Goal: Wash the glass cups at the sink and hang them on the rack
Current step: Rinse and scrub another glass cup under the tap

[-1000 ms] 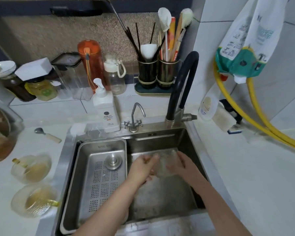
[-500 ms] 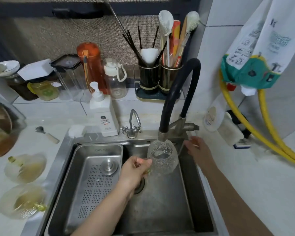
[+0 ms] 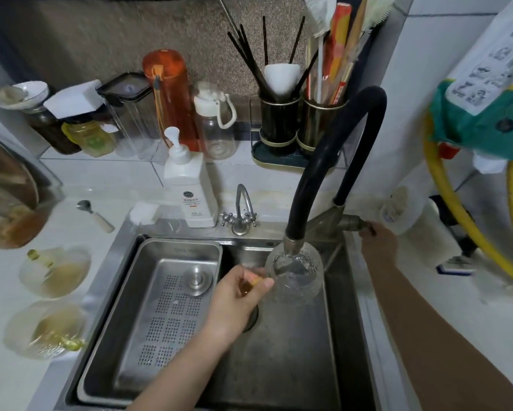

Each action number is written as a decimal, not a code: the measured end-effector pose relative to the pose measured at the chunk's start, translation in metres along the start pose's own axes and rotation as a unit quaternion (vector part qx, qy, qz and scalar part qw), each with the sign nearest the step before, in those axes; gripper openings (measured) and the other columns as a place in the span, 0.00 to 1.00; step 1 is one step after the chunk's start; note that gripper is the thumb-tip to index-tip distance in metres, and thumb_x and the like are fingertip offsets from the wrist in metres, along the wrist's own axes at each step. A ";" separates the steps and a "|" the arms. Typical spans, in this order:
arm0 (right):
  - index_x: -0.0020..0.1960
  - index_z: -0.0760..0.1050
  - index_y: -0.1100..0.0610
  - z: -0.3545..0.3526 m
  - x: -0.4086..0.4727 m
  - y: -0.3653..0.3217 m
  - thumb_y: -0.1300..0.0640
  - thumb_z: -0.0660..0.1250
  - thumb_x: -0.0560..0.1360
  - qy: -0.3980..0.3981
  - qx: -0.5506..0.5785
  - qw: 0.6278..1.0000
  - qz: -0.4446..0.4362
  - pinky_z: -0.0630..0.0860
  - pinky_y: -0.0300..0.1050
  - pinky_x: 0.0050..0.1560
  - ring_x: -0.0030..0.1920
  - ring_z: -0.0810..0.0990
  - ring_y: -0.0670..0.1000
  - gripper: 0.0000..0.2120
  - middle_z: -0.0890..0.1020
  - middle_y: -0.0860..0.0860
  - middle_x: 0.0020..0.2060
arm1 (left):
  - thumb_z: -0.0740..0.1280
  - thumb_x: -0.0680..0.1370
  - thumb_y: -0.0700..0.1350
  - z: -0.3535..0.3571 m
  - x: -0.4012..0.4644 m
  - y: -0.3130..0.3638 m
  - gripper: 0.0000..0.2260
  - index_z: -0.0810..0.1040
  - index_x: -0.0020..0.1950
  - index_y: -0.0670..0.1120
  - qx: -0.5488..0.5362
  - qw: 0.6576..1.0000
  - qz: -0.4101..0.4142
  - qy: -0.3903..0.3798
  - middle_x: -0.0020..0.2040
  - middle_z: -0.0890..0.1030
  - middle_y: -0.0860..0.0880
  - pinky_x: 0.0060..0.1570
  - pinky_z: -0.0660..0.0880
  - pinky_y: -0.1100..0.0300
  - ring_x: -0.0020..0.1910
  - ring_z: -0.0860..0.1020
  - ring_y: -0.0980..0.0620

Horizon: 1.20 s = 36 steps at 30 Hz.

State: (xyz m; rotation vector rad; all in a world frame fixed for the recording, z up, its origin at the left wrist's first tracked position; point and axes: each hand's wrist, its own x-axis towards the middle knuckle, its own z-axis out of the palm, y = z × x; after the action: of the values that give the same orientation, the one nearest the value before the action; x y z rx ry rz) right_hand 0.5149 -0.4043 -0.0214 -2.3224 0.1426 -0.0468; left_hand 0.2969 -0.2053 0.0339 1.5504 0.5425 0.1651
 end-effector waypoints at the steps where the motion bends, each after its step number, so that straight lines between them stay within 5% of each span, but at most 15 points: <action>1: 0.53 0.76 0.70 0.001 0.000 0.001 0.64 0.57 0.80 0.006 0.010 1.000 0.003 0.65 0.48 0.44 0.50 0.77 0.63 0.12 0.80 0.66 0.48 | 0.72 0.73 0.39 0.000 0.000 0.000 0.09 0.75 0.36 0.48 0.001 1.000 0.001 -0.001 0.46 0.84 0.50 0.57 0.75 0.51 0.49 0.81 0.53; 5: 0.55 0.77 0.67 0.003 -0.002 0.003 0.63 0.56 0.80 0.027 0.032 0.999 0.010 0.71 0.50 0.51 0.52 0.77 0.62 0.13 0.81 0.64 0.50 | 0.72 0.72 0.38 0.001 0.001 -0.002 0.09 0.74 0.36 0.45 0.003 1.000 -0.002 -0.003 0.48 0.84 0.50 0.58 0.74 0.53 0.49 0.81 0.58; 11: 0.55 0.78 0.66 0.004 0.006 0.013 0.63 0.56 0.80 0.023 0.041 0.999 0.021 0.63 0.42 0.46 0.51 0.77 0.59 0.14 0.81 0.61 0.50 | 0.72 0.72 0.39 -0.003 -0.001 -0.005 0.09 0.74 0.36 0.44 0.003 1.000 -0.006 -0.009 0.49 0.84 0.49 0.60 0.74 0.51 0.49 0.81 0.61; 15: 0.49 0.76 0.60 0.005 0.008 0.013 0.64 0.57 0.79 0.009 0.058 0.998 0.029 0.62 0.43 0.44 0.46 0.72 0.53 0.09 0.76 0.55 0.43 | 0.76 0.65 0.55 -0.008 0.000 -0.009 0.11 0.76 0.34 0.53 0.022 1.000 -0.011 0.001 0.48 0.85 0.52 0.61 0.74 0.46 0.53 0.81 0.53; 17: 0.51 0.75 0.64 0.008 0.004 0.012 0.63 0.59 0.78 -0.008 0.080 0.995 0.051 0.65 0.43 0.47 0.46 0.72 0.52 0.08 0.75 0.55 0.43 | 0.75 0.61 0.60 -0.010 0.000 -0.011 0.13 0.76 0.33 0.56 0.029 0.999 -0.022 0.008 0.48 0.85 0.53 0.61 0.74 0.44 0.53 0.81 0.49; 21: 0.52 0.74 0.62 0.005 -0.048 -0.002 0.62 0.64 0.76 -0.058 0.227 0.970 0.068 0.71 0.45 0.45 0.44 0.75 0.52 0.06 0.77 0.53 0.41 | 0.76 0.68 0.54 -0.012 0.006 -0.014 0.10 0.76 0.34 0.54 0.031 0.999 -0.026 0.000 0.48 0.85 0.51 0.61 0.74 0.43 0.52 0.82 0.47; 23: 0.55 0.76 0.59 0.000 -0.090 -0.016 0.63 0.67 0.76 -0.132 0.319 0.937 0.051 0.75 0.46 0.52 0.49 0.79 0.51 0.09 0.81 0.51 0.48 | 0.74 0.72 0.46 -0.011 0.009 -0.014 0.09 0.75 0.36 0.50 0.031 0.999 -0.027 0.008 0.47 0.85 0.46 0.60 0.74 0.43 0.51 0.81 0.43; 26: 0.63 0.73 0.49 -0.009 -0.135 -0.033 0.53 0.68 0.75 -0.293 0.298 0.908 -0.035 0.76 0.42 0.59 0.58 0.79 0.45 0.17 0.80 0.45 0.57 | 0.71 0.75 0.42 -0.011 0.012 -0.015 0.09 0.72 0.38 0.46 0.039 0.999 -0.022 0.014 0.45 0.83 0.44 0.58 0.74 0.46 0.47 0.79 0.48; 28: 0.68 0.68 0.46 -0.012 -0.148 -0.040 0.55 0.70 0.71 -0.355 0.270 0.891 -0.087 0.77 0.38 0.58 0.59 0.78 0.41 0.27 0.78 0.40 0.59 | 0.70 0.75 0.41 -0.011 0.015 -0.014 0.09 0.71 0.39 0.45 0.043 0.999 -0.011 0.011 0.43 0.81 0.44 0.56 0.74 0.46 0.45 0.78 0.49; 33: 0.61 0.66 0.45 -0.016 -0.157 -0.031 0.70 0.75 0.66 -0.298 0.230 0.914 -0.151 0.72 0.26 0.53 0.56 0.75 0.31 0.34 0.76 0.28 0.54 | 0.69 0.76 0.42 -0.001 0.016 -0.017 0.09 0.71 0.39 0.48 0.096 0.993 0.011 -0.062 0.37 0.75 0.51 0.48 0.73 0.52 0.40 0.73 0.52; 36: 0.63 0.66 0.43 -0.005 -0.171 -0.023 0.62 0.79 0.63 -0.277 0.201 0.928 -0.148 0.74 0.35 0.60 0.59 0.75 0.35 0.36 0.76 0.33 0.57 | 0.69 0.76 0.40 -0.012 0.008 -0.027 0.09 0.72 0.38 0.46 0.080 0.995 0.006 -0.064 0.35 0.74 0.50 0.45 0.70 0.59 0.38 0.72 0.54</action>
State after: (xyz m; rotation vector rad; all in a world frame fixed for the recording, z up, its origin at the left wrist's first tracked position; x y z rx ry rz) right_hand 0.3469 -0.3726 0.0006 -1.8446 -0.4632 0.3911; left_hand 0.2929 -0.1921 0.0070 1.7074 0.4531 0.0315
